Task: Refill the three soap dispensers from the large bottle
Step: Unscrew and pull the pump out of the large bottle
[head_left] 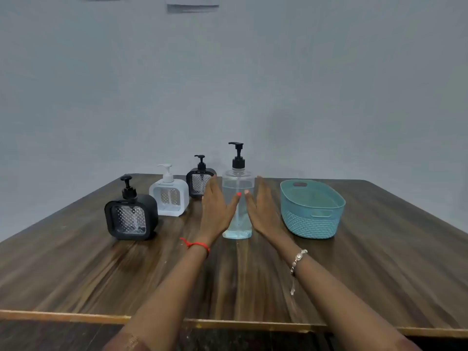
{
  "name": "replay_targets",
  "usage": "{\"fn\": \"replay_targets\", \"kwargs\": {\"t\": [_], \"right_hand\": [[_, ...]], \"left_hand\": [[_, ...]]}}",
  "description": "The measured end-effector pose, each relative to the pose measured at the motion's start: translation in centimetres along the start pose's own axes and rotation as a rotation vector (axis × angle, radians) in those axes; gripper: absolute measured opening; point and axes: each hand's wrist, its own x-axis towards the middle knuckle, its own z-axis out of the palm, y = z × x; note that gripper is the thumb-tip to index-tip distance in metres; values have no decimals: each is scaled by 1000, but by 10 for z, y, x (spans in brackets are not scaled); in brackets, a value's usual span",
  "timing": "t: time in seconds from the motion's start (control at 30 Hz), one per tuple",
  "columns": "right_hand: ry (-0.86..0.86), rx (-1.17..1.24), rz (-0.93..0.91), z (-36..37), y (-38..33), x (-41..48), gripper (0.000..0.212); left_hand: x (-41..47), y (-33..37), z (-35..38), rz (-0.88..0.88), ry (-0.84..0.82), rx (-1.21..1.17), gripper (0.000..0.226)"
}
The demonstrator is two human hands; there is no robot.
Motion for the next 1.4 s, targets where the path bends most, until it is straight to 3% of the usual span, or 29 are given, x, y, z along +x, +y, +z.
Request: {"fn": "replay_targets", "kwargs": {"t": [0.23, 0.37, 0.6, 0.73, 0.87, 0.97, 1.07, 1.27, 1.4], "right_hand": [[59, 11, 41, 2, -16, 49, 51], [98, 45, 90, 13, -25, 74, 51], [190, 130, 130, 23, -29, 87, 22], [57, 341, 130, 4, -26, 88, 21], [-250, 627, 167, -14, -11, 99, 24], [-349, 706, 149, -19, -8, 106, 36], [-246, 638, 124, -17, -8, 104, 45], [3, 265, 73, -5, -13, 97, 53], [-96, 318, 102, -17, -15, 99, 47]], "left_hand": [[32, 0, 7, -89, -131, -241, 103], [41, -2, 15, -102, -83, -327, 91], [45, -12, 18, -88, -94, -393, 76], [47, -14, 19, -92, -106, -457, 74], [45, -12, 18, -109, -102, -460, 77], [43, -10, 17, -108, -103, -458, 78], [42, -10, 16, -106, -111, -456, 76], [41, -8, 16, -94, -94, -449, 73], [40, -9, 15, -95, -99, -457, 76]]}}
